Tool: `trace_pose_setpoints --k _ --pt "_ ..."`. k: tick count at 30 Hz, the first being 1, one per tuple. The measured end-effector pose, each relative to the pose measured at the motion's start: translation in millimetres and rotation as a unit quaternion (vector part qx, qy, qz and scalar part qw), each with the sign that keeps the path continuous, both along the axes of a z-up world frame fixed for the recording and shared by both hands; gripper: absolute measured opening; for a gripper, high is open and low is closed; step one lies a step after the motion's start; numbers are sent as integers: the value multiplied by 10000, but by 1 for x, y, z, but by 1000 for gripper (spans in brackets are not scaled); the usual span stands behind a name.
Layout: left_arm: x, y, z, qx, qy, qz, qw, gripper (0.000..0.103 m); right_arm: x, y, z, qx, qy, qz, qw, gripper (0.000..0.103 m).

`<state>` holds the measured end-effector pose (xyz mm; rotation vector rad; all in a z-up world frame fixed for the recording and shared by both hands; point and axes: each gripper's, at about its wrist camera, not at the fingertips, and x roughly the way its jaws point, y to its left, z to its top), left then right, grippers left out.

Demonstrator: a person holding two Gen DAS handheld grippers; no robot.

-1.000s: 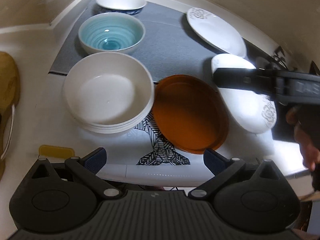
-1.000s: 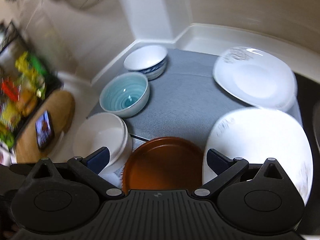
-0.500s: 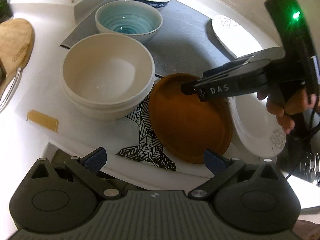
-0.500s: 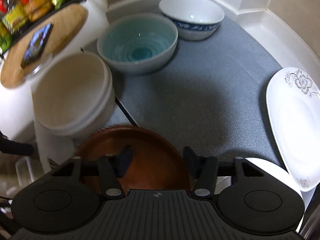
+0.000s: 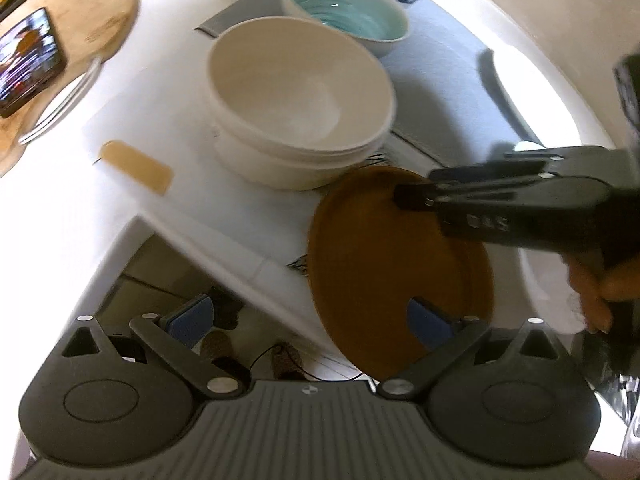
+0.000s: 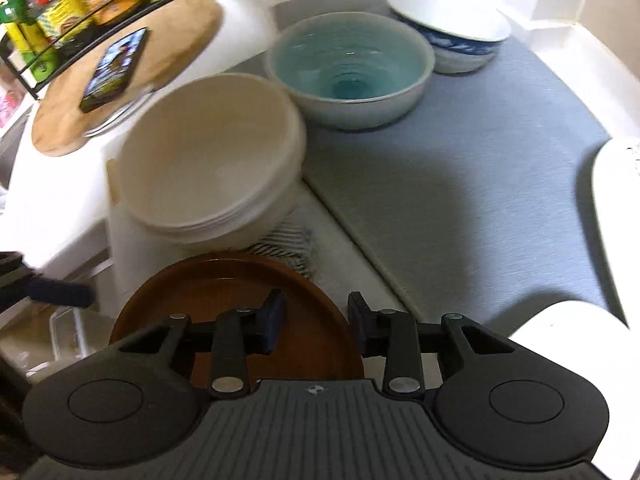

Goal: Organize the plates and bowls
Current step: 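Lift and carry the orange plate onto the large white floral plate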

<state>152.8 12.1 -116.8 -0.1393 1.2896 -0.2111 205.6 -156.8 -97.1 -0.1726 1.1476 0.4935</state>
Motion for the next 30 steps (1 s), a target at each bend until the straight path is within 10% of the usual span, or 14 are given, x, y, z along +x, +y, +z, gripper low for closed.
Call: trace_pose_setpoints --k 9,13,17,30 --pt "2 1 -13 -299 368 -114 9988 85 -18 -20 1 -47 50 -324 9995 49" --pt "8 1 -15 -501 466 -75 9976 49 -22 -15 1 130 90 -132 9998 19" --pt "5 13 -12 -594 440 160 9971 33 -24 -11 0 143 -23 -118 9998 12" --pt "-10 4 27 -594 154 -422 9972 29 -38 -36 28 462 -183 -503 9975 13"
